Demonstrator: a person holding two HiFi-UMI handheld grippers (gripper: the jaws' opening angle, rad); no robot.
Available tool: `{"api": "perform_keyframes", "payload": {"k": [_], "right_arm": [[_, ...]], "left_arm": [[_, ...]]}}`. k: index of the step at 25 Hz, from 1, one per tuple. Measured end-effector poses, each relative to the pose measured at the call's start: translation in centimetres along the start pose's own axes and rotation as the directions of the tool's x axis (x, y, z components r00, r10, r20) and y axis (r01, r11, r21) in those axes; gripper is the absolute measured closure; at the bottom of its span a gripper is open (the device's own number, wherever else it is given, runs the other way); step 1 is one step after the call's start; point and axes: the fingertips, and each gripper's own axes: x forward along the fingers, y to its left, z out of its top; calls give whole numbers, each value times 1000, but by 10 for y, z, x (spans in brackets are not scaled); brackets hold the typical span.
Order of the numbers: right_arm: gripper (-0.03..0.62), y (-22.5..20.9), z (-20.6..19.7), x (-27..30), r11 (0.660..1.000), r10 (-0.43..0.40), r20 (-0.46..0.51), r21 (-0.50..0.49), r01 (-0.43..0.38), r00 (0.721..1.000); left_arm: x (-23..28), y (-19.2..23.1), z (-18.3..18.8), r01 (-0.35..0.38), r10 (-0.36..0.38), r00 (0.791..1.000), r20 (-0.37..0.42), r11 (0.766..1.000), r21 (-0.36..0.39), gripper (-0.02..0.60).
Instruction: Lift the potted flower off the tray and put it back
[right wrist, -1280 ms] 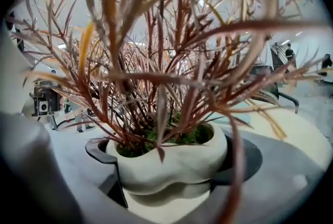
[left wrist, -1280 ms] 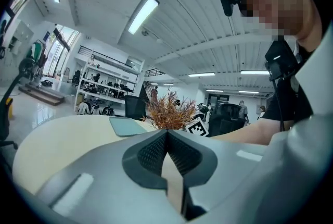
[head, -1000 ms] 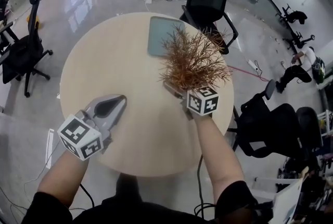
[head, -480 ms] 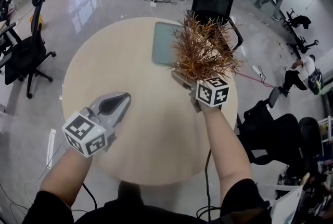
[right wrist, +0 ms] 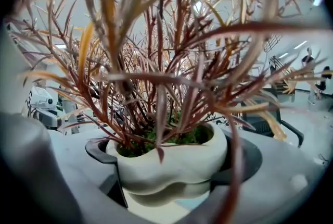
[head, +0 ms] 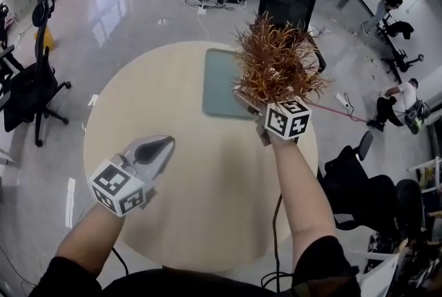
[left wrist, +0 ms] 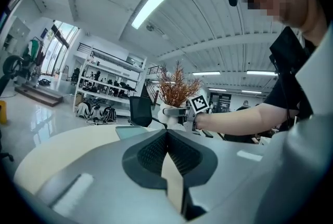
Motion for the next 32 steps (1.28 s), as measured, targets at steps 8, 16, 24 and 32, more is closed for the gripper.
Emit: {"api": "perform_keyframes", "payload": {"k": [8, 16, 24, 32], "right_arm": [[45, -33, 28, 28, 999, -34, -11, 4, 34, 999], [45, -69, 32, 50, 999, -45, -27, -1, 45, 999], [45, -104, 23, 90, 1000, -10, -44, 10, 11, 999], [45, -144, -7, 140, 999, 18, -82, -25, -20, 996]], "left_arm": [[26, 25, 21, 26, -26, 1000, -18, 1000, 7, 583], [37, 47, 28, -13, 14, 999, -33, 1000, 20, 584], [65, 78, 20, -70, 70, 997, -30, 998, -5, 583], [98, 104, 3, -86, 86, 996, -21, 996, -8, 583]]}}
